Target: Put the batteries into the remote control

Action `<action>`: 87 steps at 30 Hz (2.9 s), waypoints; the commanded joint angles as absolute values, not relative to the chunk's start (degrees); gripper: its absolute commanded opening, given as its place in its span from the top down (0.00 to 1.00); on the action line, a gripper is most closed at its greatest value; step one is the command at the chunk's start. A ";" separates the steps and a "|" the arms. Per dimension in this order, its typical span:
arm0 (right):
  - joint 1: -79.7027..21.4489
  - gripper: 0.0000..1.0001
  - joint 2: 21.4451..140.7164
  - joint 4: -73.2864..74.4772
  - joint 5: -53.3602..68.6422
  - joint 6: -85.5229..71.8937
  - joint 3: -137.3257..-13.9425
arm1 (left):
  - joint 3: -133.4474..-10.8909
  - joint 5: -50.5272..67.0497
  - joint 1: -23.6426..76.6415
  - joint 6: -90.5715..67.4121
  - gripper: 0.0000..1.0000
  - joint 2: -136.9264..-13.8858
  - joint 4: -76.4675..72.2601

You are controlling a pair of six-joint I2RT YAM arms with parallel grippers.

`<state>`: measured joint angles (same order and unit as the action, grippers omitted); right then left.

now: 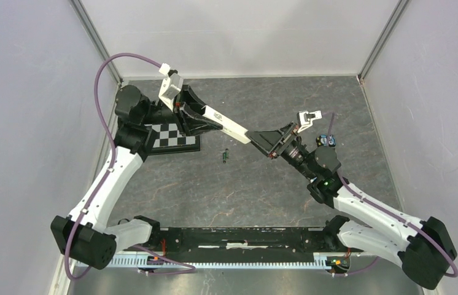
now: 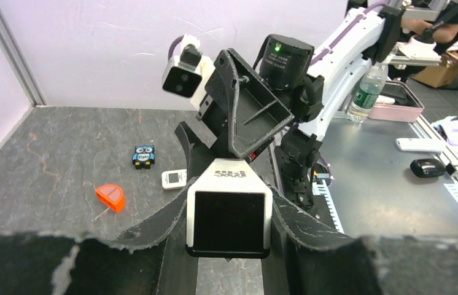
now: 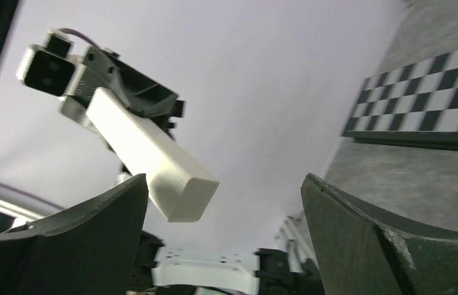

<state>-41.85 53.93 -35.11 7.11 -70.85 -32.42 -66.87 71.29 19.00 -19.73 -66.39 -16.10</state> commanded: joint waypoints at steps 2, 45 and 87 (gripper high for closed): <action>-41.75 0.02 56.80 -58.29 11.21 -84.73 -30.42 | -67.76 75.49 18.37 -27.84 0.98 -67.49 -32.03; -40.19 0.79 73.86 -85.00 17.75 -95.44 -29.74 | -68.95 70.43 14.08 -42.71 0.98 -69.08 -44.39; -37.27 0.52 70.52 -58.41 25.20 -85.43 -36.56 | -67.46 79.78 10.89 -18.38 0.98 -64.97 -15.20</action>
<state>-37.43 70.02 -61.45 23.94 -88.53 -32.56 -66.81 77.17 11.27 -21.32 -66.72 -14.92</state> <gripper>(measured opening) 0.520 0.416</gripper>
